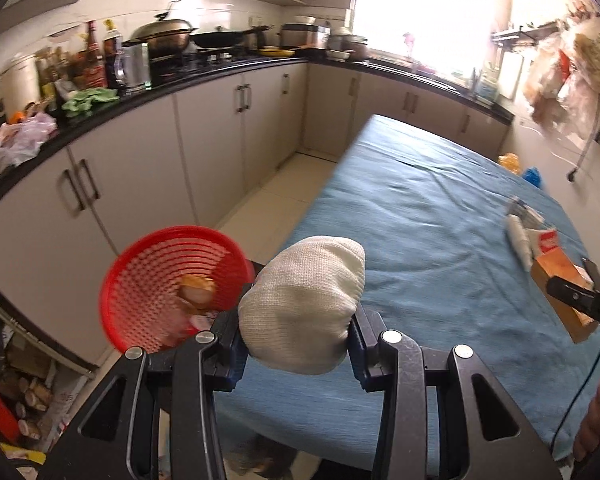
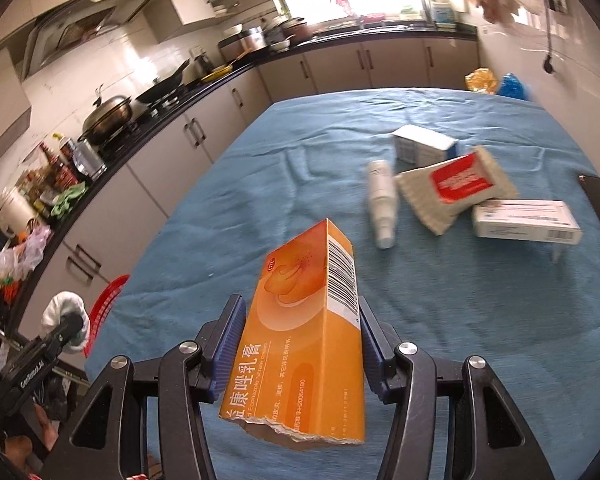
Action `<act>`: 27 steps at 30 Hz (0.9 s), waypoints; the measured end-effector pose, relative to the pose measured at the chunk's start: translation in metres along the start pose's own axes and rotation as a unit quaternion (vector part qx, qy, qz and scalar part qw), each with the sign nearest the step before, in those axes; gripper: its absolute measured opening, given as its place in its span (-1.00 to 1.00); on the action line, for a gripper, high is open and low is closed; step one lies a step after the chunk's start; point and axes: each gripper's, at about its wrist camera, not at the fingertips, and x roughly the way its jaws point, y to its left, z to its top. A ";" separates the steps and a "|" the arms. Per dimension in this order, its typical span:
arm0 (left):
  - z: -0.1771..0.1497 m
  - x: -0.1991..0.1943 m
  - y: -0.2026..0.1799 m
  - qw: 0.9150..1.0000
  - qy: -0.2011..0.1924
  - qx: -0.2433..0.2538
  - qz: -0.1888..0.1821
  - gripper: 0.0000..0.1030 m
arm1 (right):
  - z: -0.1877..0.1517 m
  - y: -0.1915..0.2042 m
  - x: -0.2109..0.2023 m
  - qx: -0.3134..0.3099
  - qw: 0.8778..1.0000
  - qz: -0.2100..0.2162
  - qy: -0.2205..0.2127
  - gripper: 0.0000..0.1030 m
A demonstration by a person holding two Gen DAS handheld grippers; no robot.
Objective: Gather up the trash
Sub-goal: 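Carry the cloth bundle and orange box to the red basket and open both grippers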
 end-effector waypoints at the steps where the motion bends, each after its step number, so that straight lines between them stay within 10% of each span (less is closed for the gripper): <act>1: 0.001 0.001 0.006 1.000 0.000 -0.003 0.005 -0.22 | 0.000 0.004 0.004 -0.004 1.000 0.003 0.004 0.12; 27: -0.011 0.051 0.150 0.989 0.044 -0.133 0.057 -0.22 | -0.002 0.188 0.097 -0.138 0.984 0.089 0.070 0.13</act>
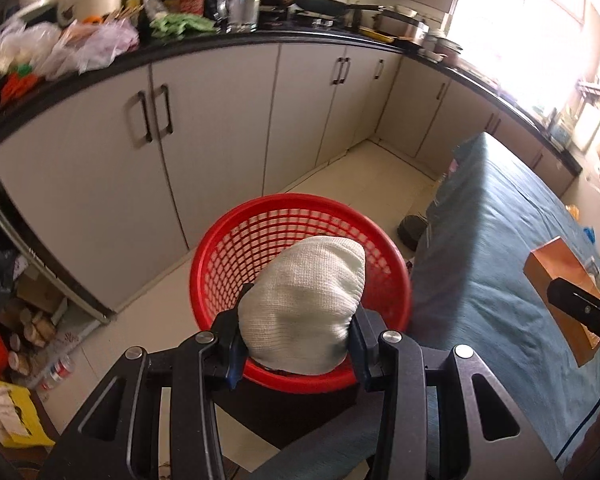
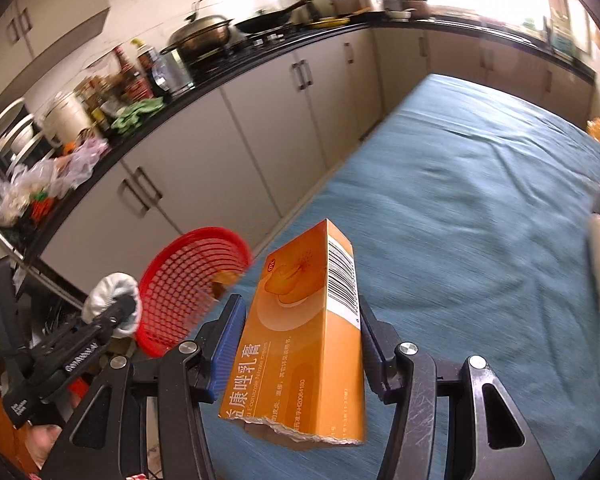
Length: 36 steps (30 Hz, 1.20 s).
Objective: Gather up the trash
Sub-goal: 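Carry the cloth bundle and orange box to the red basket and open both grippers, then move both open grippers back over the remaining trash on the table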
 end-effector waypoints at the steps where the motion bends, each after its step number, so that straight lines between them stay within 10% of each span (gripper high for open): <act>1: 0.001 0.001 0.003 1.000 0.001 -0.004 -0.001 -0.22 | 0.003 0.006 0.004 -0.005 1.000 0.003 0.001 0.13; 17: 0.010 0.020 0.030 0.999 0.008 -0.036 -0.014 -0.14 | 0.035 0.086 0.089 -0.052 0.996 0.062 0.038 0.08; 26: 0.009 0.015 0.022 1.000 0.002 -0.027 -0.012 0.35 | 0.030 0.065 0.082 -0.027 0.997 0.058 0.035 0.30; 36: 0.005 -0.002 0.003 1.000 -0.012 -0.005 0.000 0.38 | 0.015 0.025 0.049 0.012 0.999 0.043 0.019 0.39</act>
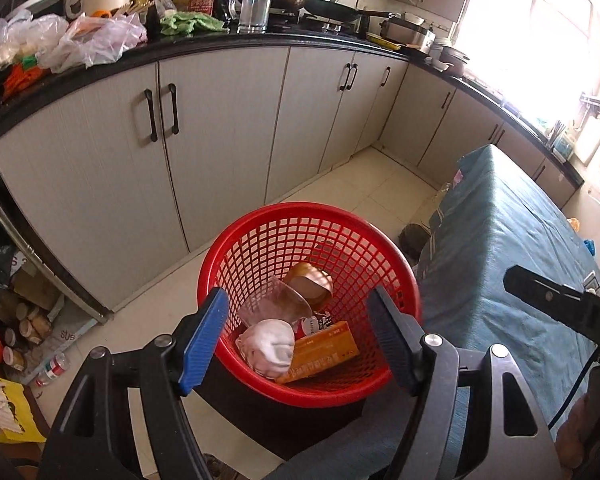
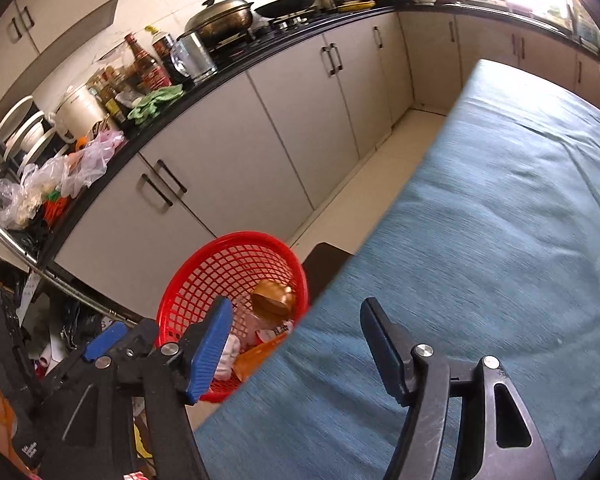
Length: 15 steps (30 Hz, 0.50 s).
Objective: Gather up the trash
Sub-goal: 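Move both open grippers back over the remaining trash on the table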
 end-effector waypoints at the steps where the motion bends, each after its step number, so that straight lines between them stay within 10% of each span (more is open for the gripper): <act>1: -0.001 -0.002 -0.003 1.000 -0.002 0.003 0.001 0.38 | -0.003 -0.003 -0.004 0.002 1.000 -0.002 -0.002 0.40; 15: -0.013 -0.038 -0.045 0.998 -0.031 0.057 0.012 0.43 | -0.025 -0.045 -0.054 0.035 0.999 -0.019 -0.031 0.45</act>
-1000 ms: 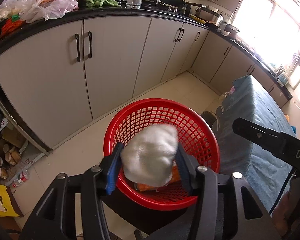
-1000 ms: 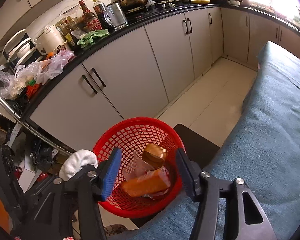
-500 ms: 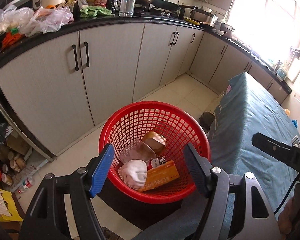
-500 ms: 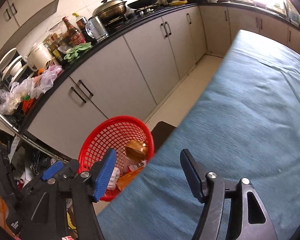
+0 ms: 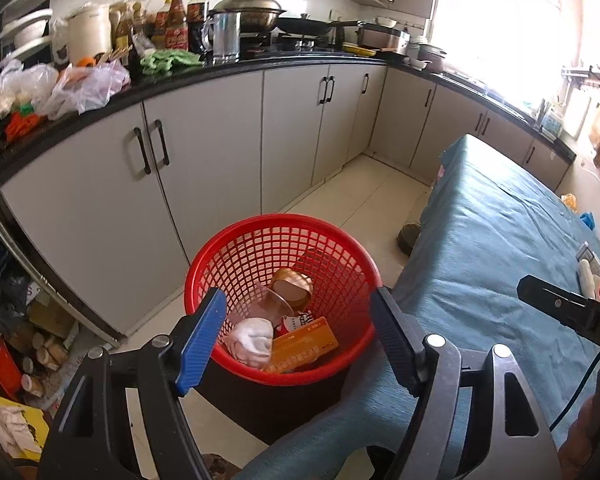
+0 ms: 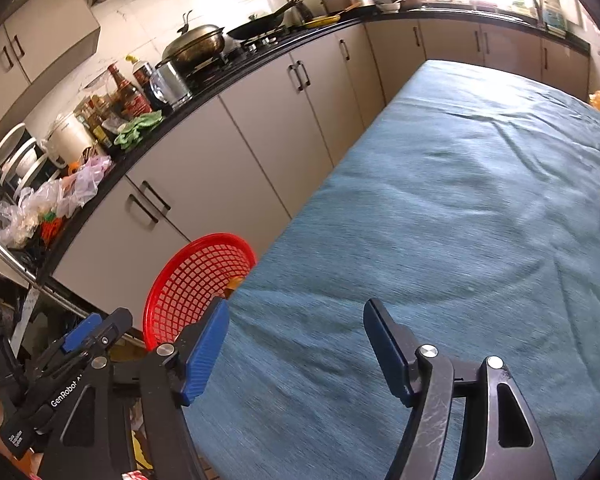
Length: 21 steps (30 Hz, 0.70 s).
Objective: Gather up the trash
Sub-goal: 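Move both open grippers back over the remaining trash on the table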
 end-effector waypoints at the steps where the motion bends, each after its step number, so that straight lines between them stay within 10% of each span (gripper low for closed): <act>1: 0.000 -0.002 -0.003 1.000 -0.001 0.003 -0.001 0.43 | -0.001 -0.003 -0.003 0.002 1.000 -0.001 -0.002 0.46; 21: -0.012 -0.031 -0.088 0.996 -0.010 0.082 -0.032 0.48 | -0.032 -0.091 -0.073 0.066 0.996 -0.034 -0.043 0.54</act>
